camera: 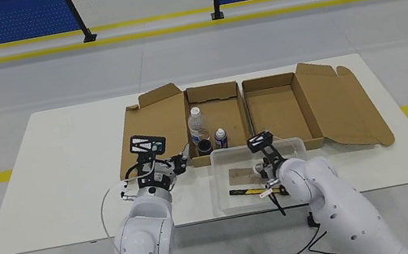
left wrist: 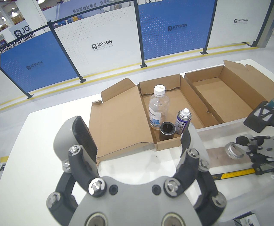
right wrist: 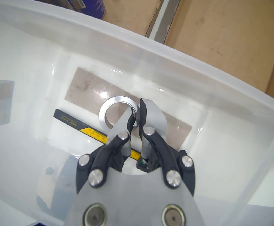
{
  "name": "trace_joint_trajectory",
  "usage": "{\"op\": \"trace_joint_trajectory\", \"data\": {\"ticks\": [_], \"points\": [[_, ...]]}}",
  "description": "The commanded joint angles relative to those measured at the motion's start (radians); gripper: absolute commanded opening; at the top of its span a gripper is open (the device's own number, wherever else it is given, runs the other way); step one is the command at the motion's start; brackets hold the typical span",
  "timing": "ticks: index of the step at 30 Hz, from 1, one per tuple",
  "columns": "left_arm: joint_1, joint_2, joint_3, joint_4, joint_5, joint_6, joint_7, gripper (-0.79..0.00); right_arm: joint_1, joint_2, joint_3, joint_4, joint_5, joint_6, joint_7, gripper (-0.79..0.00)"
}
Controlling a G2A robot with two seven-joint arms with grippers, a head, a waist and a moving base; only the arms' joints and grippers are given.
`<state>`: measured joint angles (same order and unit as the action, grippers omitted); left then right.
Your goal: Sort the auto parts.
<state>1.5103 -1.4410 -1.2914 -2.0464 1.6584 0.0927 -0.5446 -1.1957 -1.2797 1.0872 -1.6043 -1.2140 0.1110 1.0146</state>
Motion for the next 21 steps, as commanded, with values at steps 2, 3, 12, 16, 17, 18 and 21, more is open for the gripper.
{"op": "trace_joint_trajectory", "data": {"ticks": [2,3,12,16,17,18,21], "points": [[0.0,0.0,0.0,0.0,0.0,0.0,0.0,0.0,-0.027,0.005,0.028,-0.049,0.015,-0.016,-0.007,-0.785],[0.0,0.0,0.0,0.0,0.0,0.0,0.0,0.0,-0.036,0.007,0.038,-0.068,0.02,-0.025,-0.01,-0.785],[0.0,0.0,0.0,0.0,0.0,0.0,0.0,0.0,-0.151,0.023,0.157,-0.242,0.184,-0.085,-0.06,-0.785],[0.0,0.0,0.0,0.0,0.0,0.0,0.0,0.0,-0.21,0.029,0.232,-0.291,0.298,-0.087,-0.104,-0.785],[0.0,0.0,0.0,0.0,0.0,0.0,0.0,0.0,-0.224,0.03,0.248,-0.302,0.32,-0.094,-0.11,-0.785],[0.0,0.0,0.0,0.0,0.0,0.0,0.0,0.0,-0.238,0.032,0.263,-0.312,0.347,-0.102,-0.114,-0.785],[0.0,0.0,0.0,0.0,0.0,0.0,0.0,0.0,-0.278,0.036,0.315,-0.335,0.434,-0.122,-0.144,-0.785]]}}
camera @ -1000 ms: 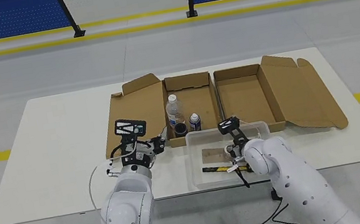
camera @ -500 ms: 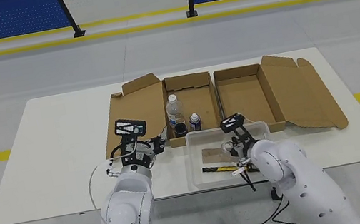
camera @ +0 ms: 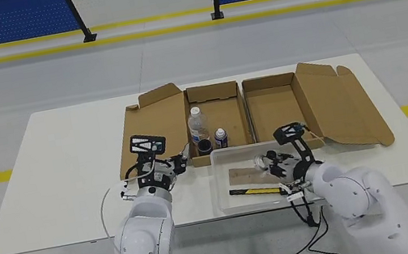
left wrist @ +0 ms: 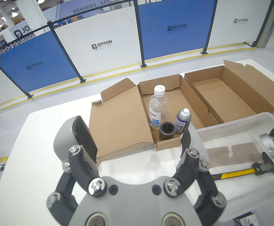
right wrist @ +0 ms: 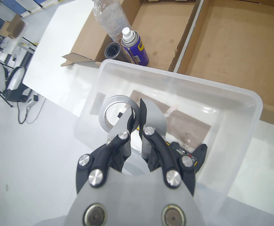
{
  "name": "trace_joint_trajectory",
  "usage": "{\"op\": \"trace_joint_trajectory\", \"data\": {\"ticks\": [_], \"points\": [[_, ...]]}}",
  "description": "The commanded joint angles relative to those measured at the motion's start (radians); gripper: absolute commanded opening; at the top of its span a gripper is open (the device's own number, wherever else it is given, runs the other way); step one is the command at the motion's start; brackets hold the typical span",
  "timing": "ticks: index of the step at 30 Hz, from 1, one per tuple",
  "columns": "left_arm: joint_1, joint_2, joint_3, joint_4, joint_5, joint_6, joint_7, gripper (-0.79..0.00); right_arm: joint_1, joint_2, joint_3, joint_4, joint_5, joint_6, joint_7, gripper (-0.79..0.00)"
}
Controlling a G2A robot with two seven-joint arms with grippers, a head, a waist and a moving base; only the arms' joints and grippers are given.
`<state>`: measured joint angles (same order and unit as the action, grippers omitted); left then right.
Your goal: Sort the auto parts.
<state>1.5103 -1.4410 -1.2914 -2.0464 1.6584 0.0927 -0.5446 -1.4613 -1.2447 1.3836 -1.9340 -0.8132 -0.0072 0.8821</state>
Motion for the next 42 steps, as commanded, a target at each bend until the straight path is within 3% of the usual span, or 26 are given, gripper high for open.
{"op": "trace_joint_trajectory", "data": {"ticks": [1,13,24,29,42], "points": [[0.0,0.0,0.0,0.0,0.0,0.0,0.0,0.0,-0.026,0.001,0.039,-0.008,0.071,-0.003,-0.031,-0.785],[0.0,0.0,0.0,0.0,0.0,0.0,0.0,0.0,-0.132,0.017,0.158,-0.041,0.284,-0.101,-0.071,-0.785],[0.0,0.0,0.0,0.0,0.0,0.0,0.0,0.0,-0.114,0.026,0.176,-0.045,0.284,-0.069,-0.119,-0.785],[0.0,0.0,0.0,0.0,0.0,0.0,0.0,0.0,-0.068,0.031,0.177,-0.029,0.203,-0.059,-0.154,-0.785],[0.0,0.0,0.0,0.0,0.0,0.0,0.0,0.0,0.194,0.051,0.136,0.18,-0.289,-0.023,-0.208,-0.785]]}}
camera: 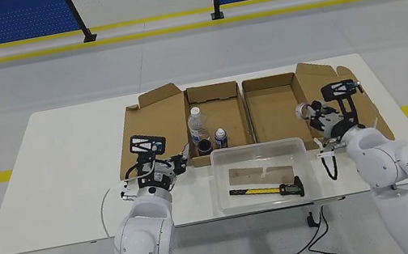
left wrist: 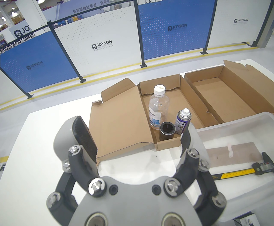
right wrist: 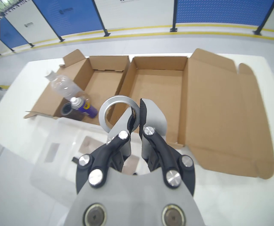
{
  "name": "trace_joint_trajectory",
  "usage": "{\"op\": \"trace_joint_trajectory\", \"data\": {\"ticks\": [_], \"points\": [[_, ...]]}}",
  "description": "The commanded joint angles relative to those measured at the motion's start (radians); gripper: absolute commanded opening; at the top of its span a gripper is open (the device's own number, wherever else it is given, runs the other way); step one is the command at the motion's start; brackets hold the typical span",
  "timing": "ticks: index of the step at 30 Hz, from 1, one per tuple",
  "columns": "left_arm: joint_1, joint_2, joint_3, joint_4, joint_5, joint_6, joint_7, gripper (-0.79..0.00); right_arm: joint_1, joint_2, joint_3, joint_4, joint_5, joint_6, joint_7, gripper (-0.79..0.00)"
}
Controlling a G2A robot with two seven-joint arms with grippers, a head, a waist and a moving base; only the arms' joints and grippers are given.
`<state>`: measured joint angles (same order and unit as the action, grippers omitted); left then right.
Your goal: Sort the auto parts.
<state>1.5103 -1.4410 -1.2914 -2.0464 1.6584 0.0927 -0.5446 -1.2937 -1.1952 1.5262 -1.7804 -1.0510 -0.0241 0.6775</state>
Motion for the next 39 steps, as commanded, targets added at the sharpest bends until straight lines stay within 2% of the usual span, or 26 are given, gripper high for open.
{"op": "trace_joint_trajectory", "data": {"ticks": [1,6,10,16,23,29,39], "points": [[0.0,0.0,0.0,0.0,0.0,0.0,0.0,0.0,0.049,0.003,-0.016,0.054,-0.099,-0.012,-0.013,-0.785],[0.0,0.0,0.0,0.0,0.0,0.0,0.0,0.0,0.144,0.006,-0.056,0.199,-0.226,-0.035,-0.038,-0.785],[0.0,0.0,0.0,0.0,0.0,0.0,0.0,0.0,0.19,0.01,-0.09,0.296,-0.333,-0.101,-0.067,-0.785],[0.0,0.0,0.0,0.0,0.0,0.0,0.0,0.0,0.23,0.009,-0.146,0.433,-0.385,-0.184,-0.081,-0.785],[0.0,0.0,0.0,0.0,0.0,0.0,0.0,0.0,0.268,0.004,-0.197,0.541,-0.421,-0.235,-0.096,-0.785],[0.0,0.0,0.0,0.0,0.0,0.0,0.0,0.0,0.304,0.001,-0.227,0.599,-0.444,-0.278,-0.106,-0.785],[0.0,0.0,0.0,0.0,0.0,0.0,0.0,0.0,0.319,-0.004,-0.253,0.635,-0.455,-0.266,-0.093,-0.785]]}}
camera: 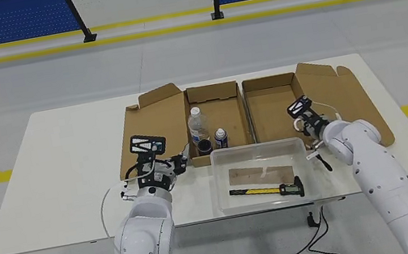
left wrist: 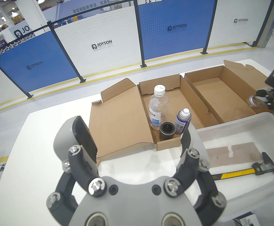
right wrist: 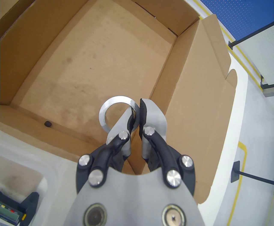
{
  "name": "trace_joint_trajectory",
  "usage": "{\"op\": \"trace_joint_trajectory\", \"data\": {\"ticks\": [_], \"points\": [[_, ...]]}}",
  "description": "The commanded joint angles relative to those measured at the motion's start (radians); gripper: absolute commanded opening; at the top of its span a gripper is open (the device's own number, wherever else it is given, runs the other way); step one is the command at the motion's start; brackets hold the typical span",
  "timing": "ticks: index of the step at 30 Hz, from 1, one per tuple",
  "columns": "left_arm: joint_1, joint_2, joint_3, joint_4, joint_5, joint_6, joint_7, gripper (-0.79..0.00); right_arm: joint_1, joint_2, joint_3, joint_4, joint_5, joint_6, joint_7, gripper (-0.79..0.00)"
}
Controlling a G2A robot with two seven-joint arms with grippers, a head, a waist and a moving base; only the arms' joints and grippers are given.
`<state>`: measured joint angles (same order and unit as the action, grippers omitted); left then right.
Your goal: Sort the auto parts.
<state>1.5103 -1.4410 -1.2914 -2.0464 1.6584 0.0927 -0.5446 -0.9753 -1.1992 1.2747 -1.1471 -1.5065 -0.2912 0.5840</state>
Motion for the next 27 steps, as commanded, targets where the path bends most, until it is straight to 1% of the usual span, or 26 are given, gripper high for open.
{"op": "trace_joint_trajectory", "data": {"ticks": [1,3,4,5,7,9,10,11,17,21,23,24,27], "points": [[0.0,0.0,0.0,0.0,0.0,0.0,0.0,0.0,0.001,-0.001,-0.003,0.004,0.001,0.002,0.0,-0.767],[0.0,0.0,0.0,0.0,0.0,0.0,0.0,0.0,0.002,-0.001,-0.005,0.007,0.002,0.003,0.002,-0.767],[0.0,0.0,0.0,0.0,0.0,0.0,0.0,0.0,0.003,-0.002,-0.006,0.008,0.002,0.003,0.002,-0.699],[0.0,0.0,0.0,0.0,0.0,0.0,0.0,0.0,0.003,-0.002,-0.007,0.008,0.0,0.003,0.001,-0.699],[0.0,0.0,0.0,0.0,0.0,0.0,0.0,0.0,0.003,-0.002,-0.01,0.009,-0.001,0.003,0.0,-0.668],[0.0,0.0,0.0,0.0,0.0,0.0,0.0,0.0,0.003,-0.002,-0.011,0.01,-0.003,0.001,-0.004,-0.668],[0.0,0.0,0.0,0.0,0.0,0.0,0.0,0.0,0.003,-0.002,-0.012,0.011,-0.004,0.001,-0.004,-0.637],[0.0,0.0,0.0,0.0,0.0,0.0,0.0,0.0,0.004,-0.002,-0.012,0.011,-0.006,0.001,-0.004,-0.628],[0.0,0.0,0.0,0.0,0.0,0.0,0.0,0.0,-0.001,-0.001,-0.006,-0.005,-0.004,0.003,-0.016,-0.619],[0.0,0.0,0.0,0.0,0.0,0.0,0.0,0.0,-0.011,0.006,0.021,-0.068,0.007,-0.017,-0.049,-0.594],[0.0,0.0,0.0,0.0,0.0,0.0,0.0,0.0,-0.025,0.013,0.042,-0.121,0.014,-0.061,-0.069,-0.56],[0.0,0.0,0.0,0.0,0.0,0.0,0.0,0.0,-0.033,0.018,0.053,-0.157,-0.003,-0.089,-0.078,-0.523],[0.0,0.0,0.0,0.0,0.0,0.0,0.0,0.0,-0.075,0.036,0.102,-0.261,0.014,-0.213,-0.088,-0.471]]}}
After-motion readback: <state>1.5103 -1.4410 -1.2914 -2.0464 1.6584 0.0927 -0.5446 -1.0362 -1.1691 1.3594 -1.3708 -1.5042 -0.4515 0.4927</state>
